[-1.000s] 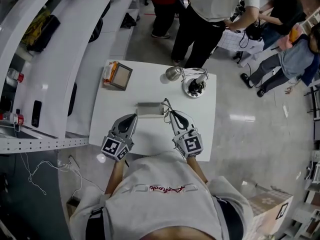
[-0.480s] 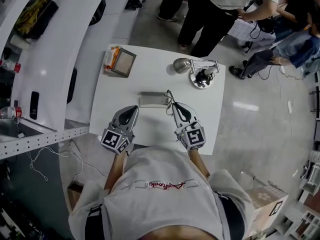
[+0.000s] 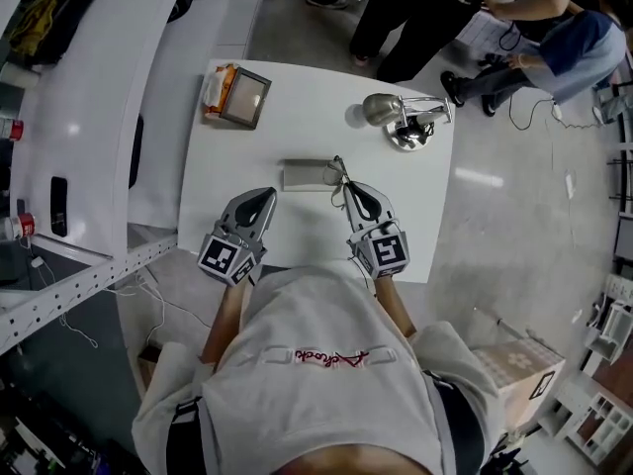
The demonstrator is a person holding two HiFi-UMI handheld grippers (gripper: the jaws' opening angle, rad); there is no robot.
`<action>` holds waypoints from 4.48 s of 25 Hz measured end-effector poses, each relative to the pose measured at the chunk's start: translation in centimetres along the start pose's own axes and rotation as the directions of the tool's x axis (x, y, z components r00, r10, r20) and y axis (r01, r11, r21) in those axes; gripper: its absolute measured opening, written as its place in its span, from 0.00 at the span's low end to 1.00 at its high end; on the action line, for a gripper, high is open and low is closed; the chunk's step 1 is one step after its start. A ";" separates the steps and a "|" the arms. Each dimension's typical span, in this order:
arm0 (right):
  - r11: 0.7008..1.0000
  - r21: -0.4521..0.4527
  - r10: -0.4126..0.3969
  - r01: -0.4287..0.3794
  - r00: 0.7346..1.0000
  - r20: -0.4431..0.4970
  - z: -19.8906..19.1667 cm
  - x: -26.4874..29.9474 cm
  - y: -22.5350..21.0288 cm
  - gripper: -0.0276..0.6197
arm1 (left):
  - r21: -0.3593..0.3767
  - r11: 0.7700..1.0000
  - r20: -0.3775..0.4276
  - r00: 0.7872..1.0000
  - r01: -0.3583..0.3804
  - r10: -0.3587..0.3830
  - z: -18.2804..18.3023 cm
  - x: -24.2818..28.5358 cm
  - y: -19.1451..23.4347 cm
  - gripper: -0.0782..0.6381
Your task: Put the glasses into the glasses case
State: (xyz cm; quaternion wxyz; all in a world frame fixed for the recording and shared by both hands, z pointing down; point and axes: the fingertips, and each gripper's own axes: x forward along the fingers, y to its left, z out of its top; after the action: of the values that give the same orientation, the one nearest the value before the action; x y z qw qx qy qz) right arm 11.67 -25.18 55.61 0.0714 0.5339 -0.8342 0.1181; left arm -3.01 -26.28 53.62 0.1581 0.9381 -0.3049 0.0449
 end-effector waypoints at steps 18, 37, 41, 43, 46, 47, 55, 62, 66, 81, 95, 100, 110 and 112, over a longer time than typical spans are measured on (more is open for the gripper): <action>0.994 0.034 0.108 -0.103 0.971 -0.215 -8.1 -0.2 4.1 0.07 | -0.073 0.997 -0.048 0.999 -0.006 0.003 -3.4 -0.9 0.6 0.13; 0.671 -0.513 0.234 -0.534 0.810 -0.537 -13.3 3.8 6.3 0.07 | -0.102 0.991 -0.028 0.996 -0.083 0.081 -3.8 -3.7 1.9 0.13; 0.622 -0.536 0.233 -0.571 0.788 -0.570 -14.0 4.9 6.1 0.07 | -0.106 0.989 -0.024 0.995 -0.099 0.097 -3.8 -4.2 2.3 0.13; 0.617 -0.537 0.229 -0.575 0.784 -0.577 -13.9 5.6 5.6 0.07 | -0.106 0.989 -0.024 0.994 -0.105 0.103 -3.7 -4.5 2.4 0.13; 0.607 -0.547 0.220 -0.577 0.783 -0.582 -13.7 6.9 4.8 0.07 | -0.108 0.988 -0.018 0.994 -0.113 0.112 -3.6 -4.7 2.7 0.13; 0.605 -0.550 0.218 -0.576 0.784 -0.581 -13.5 7.3 4.5 0.07 | -0.112 0.987 -0.016 0.993 -0.117 0.116 -3.6 -4.8 2.7 0.13; 0.579 -0.573 0.196 -0.580 0.781 -0.593 -13.5 9.3 3.4 0.07 | -0.148 0.979 -0.006 0.990 -0.138 0.139 -4.0 -5.3 2.7 0.13; 0.572 -0.568 0.188 -0.591 0.769 -0.611 -14.3 10.3 3.2 0.07 | -0.152 0.976 -0.005 0.988 -0.154 0.155 -4.2 -6.0 3.0 0.13; 0.578 -0.555 0.183 -0.598 0.758 -0.626 -14.8 10.5 3.0 0.07 | -0.154 0.975 -0.004 0.987 -0.162 0.163 -4.2 -6.3 3.2 0.13; 0.597 -0.454 0.214 -0.661 0.677 -0.705 -17.3 10.5 2.9 0.07 | -0.163 0.971 -0.006 0.985 -0.172 0.174 -4.3 -6.8 3.8 0.13; 0.607 -0.434 0.258 -0.665 0.682 -0.684 -17.1 10.9 3.3 0.19 | -0.163 0.973 -0.012 0.986 -0.167 0.167 -4.4 -6.6 4.2 0.13; 0.607 -0.448 0.264 -0.656 0.698 -0.666 -16.2 10.8 3.5 0.20 | -0.159 0.974 -0.013 0.987 -0.161 0.161 -4.3 -6.5 4.3 0.13; 0.625 -0.508 0.259 -0.592 0.772 -0.580 -12.5 10.1 4.1 0.20 | -0.140 0.982 -0.008 0.992 -0.123 0.123 -3.9 -5.3 3.3 0.13; 0.630 -0.518 0.254 -0.578 0.784 -0.567 -12.1 9.9 4.2 0.20 | -0.130 0.985 -0.005 0.994 -0.109 0.110 -3.7 -5.0 3.0 0.13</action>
State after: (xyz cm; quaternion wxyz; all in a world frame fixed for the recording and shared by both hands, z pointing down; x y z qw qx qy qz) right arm 3.68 -28.83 69.13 0.4145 0.2158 -0.8822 -0.0575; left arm -8.74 -24.62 57.03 0.2158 0.9077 -0.3584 0.0327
